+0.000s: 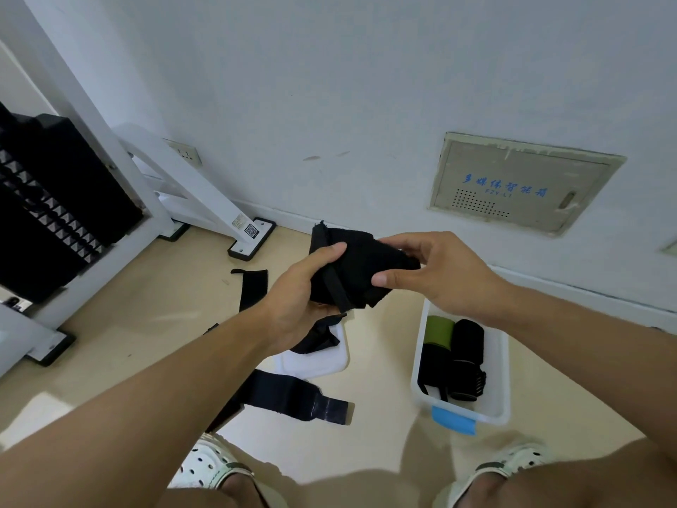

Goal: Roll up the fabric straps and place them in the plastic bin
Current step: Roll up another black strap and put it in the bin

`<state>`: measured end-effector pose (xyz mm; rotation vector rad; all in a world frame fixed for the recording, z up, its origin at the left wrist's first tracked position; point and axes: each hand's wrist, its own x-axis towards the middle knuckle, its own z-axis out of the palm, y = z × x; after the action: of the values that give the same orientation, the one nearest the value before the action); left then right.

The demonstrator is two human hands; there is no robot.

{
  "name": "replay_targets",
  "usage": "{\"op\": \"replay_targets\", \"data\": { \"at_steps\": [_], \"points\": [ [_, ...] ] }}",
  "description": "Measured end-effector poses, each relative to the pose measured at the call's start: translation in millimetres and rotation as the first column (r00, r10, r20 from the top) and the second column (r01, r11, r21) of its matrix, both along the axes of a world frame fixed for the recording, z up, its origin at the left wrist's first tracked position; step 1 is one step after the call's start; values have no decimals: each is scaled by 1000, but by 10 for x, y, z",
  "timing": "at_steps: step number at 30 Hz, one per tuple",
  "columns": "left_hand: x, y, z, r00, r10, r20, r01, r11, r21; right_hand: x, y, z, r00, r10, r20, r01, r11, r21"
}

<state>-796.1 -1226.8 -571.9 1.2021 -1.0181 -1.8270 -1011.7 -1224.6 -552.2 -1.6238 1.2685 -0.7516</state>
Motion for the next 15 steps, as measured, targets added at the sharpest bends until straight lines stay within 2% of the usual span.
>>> {"op": "replay_targets", "data": {
  "at_steps": [3,8,11,15],
  "points": [
    [-2,-6,3,999,-37,23,37,999,-7,-62,-16,50,999,36,15,-36,999,29],
    [-41,21,27,993,-113,-25,114,993,26,-137,-46,-25,1000,16,25,-17,999,43],
    [-52,60,49,971,-225,-80,228,973,34,-162,-38,-21,995,96,-33,-95,995,42],
    [-82,123,90,964,-237,-119,251,961,118,-104,45,15,973,222,-59,-224,975,-17]
  ]
}}
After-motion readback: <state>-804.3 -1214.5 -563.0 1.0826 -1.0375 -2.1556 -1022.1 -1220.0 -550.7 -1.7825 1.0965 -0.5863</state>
